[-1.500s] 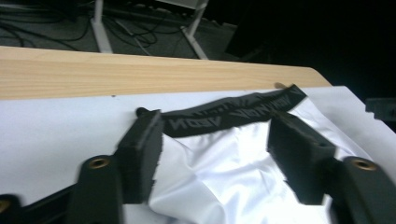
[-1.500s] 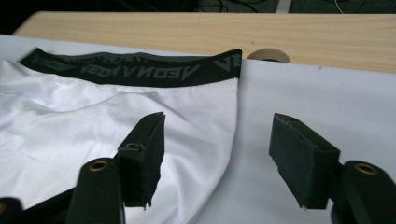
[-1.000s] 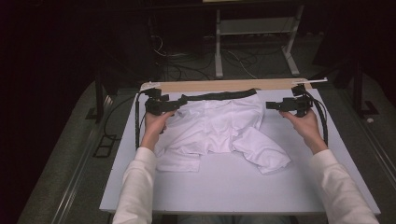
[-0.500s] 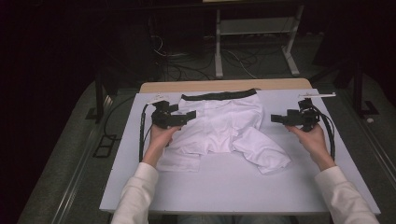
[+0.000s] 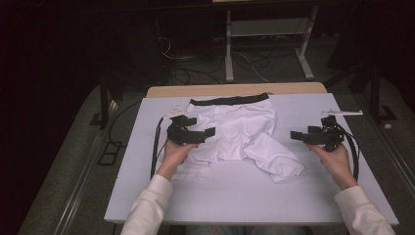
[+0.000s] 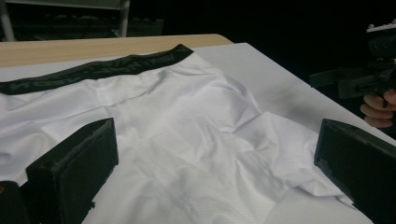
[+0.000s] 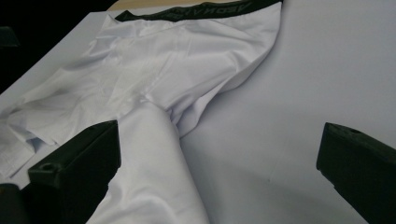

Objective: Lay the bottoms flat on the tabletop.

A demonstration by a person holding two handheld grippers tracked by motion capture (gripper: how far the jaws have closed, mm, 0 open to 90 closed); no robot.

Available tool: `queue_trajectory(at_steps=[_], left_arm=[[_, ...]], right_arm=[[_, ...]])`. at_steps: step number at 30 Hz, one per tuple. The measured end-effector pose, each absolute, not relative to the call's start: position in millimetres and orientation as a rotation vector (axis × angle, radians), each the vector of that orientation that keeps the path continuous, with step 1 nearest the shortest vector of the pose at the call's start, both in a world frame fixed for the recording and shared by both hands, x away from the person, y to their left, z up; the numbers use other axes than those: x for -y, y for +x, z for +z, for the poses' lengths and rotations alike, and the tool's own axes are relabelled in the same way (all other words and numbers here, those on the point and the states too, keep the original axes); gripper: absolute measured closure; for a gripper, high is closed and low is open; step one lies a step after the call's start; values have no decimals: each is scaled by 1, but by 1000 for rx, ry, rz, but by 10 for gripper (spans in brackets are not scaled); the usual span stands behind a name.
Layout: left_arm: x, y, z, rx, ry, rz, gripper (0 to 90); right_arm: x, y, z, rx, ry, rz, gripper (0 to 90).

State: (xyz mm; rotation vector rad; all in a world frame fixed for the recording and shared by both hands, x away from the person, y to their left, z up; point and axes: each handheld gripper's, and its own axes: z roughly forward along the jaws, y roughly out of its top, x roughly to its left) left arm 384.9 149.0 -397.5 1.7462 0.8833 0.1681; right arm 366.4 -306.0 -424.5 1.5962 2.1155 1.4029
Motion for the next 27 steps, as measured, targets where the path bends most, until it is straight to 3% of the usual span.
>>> queue_trajectory(at_steps=[9, 27], left_arm=[[-122, 371, -402, -812, 1794, 105, 1], [-32, 332, -422, -571, 1949, -28, 37]], right_arm=[[309, 349, -428, -2132, 1606, 1377, 0], [314, 319, -432, -2158, 1621, 1364, 0]])
